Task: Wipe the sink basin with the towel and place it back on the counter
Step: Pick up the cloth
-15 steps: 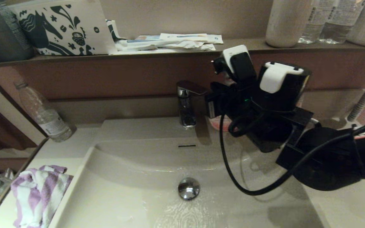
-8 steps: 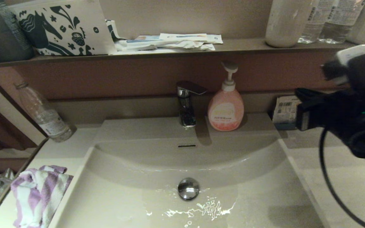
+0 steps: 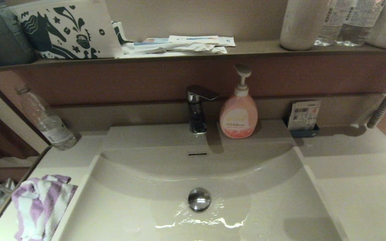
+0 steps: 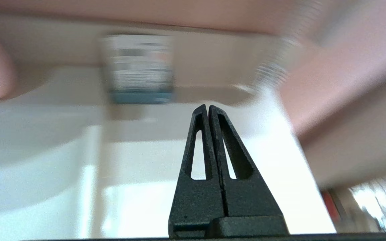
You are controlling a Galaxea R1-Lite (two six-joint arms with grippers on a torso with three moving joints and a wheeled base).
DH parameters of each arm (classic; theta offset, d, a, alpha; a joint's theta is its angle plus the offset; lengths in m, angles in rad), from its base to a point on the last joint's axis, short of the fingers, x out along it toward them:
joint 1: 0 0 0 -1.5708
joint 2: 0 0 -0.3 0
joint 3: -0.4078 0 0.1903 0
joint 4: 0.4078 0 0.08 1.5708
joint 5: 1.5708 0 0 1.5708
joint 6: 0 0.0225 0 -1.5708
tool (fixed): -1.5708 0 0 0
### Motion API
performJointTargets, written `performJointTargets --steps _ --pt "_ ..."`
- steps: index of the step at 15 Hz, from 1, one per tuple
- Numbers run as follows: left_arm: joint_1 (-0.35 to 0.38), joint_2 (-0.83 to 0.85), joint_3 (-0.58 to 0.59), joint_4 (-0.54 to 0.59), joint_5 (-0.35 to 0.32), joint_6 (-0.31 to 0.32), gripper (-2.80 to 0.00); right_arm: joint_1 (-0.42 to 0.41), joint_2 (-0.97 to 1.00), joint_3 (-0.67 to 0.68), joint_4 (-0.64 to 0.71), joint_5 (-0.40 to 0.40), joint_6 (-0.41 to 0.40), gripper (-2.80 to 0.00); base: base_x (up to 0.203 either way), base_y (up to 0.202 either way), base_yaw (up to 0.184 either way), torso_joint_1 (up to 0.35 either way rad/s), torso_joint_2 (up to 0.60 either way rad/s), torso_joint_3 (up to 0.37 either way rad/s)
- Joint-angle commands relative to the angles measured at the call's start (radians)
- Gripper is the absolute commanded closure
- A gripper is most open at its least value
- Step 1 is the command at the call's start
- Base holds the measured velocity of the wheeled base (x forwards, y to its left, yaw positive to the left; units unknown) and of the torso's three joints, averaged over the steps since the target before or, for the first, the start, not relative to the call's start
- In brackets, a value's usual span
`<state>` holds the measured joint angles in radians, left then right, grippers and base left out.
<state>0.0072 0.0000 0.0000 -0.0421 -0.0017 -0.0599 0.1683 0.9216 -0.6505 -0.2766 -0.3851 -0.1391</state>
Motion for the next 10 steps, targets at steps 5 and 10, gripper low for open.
performJointTargets --steps 5,10 --pt "0.000 0.002 0.000 -0.001 0.000 -0.001 0.00 -0.174 -0.307 0.056 0.075 -0.095 0.079 0.00 0.000 0.000 0.000 0.000 0.00 0.000" --pt "0.000 0.002 0.000 -0.001 0.000 -0.001 0.00 -0.183 -0.648 0.102 0.373 -0.096 0.099 0.00 0.000 0.000 0.000 0.000 0.00 0.000"
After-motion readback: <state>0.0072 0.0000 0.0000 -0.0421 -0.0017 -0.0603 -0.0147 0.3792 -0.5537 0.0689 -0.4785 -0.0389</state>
